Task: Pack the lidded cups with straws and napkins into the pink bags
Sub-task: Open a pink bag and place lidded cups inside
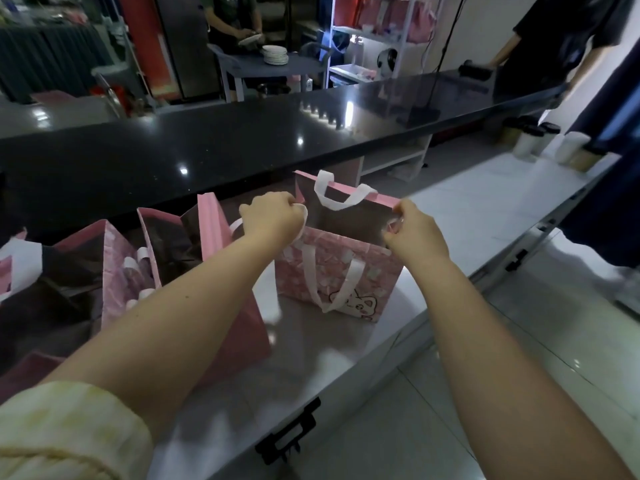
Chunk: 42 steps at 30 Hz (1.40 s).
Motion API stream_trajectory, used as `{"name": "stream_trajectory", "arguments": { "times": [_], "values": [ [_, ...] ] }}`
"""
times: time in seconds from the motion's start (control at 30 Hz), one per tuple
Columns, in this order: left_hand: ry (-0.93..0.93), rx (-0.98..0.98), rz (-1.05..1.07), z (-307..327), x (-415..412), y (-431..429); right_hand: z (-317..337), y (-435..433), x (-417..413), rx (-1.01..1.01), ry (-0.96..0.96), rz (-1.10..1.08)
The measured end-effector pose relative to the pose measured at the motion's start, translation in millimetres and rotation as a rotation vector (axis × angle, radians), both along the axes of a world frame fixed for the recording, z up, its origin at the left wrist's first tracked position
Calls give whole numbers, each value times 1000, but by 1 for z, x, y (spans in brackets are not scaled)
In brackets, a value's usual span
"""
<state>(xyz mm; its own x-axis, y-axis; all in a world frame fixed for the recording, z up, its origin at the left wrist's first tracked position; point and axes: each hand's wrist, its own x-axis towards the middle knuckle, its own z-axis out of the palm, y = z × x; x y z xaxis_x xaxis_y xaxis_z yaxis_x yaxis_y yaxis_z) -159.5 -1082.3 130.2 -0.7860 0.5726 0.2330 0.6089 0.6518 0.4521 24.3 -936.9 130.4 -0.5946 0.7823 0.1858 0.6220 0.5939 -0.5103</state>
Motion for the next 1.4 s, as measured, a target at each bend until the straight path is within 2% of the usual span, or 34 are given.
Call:
{"name": "stream_trajectory", "arguments": {
  "times": [0.13,0.2,0.3,0.37,0.47,0.63,0.87,1.1,1.4],
  "values": [
    [139,134,17,14,-6,0,-2,-1,4,-4,19,-55],
    [119,15,22,24,-9,8,-1,-2,3,-10,20,-122],
    [-41,-218,33,27,-10,21,1,-3,0,-11,-16,-196],
    [-75,-291,53,23,-10,30,1,-2,-3,-4,-70,-207],
    [-41,-324,84,19,-10,40,-2,0,-7,27,-77,-222],
    [130,-357,21,28,-8,63,-2,17,6,90,10,-296],
    [114,-171,-197,62,30,146,12,66,76,83,162,-461],
    [-54,119,-433,40,121,217,8,111,173,149,356,-631],
    [-325,456,-440,-10,233,318,-30,203,276,142,577,-750]
  ]
}}
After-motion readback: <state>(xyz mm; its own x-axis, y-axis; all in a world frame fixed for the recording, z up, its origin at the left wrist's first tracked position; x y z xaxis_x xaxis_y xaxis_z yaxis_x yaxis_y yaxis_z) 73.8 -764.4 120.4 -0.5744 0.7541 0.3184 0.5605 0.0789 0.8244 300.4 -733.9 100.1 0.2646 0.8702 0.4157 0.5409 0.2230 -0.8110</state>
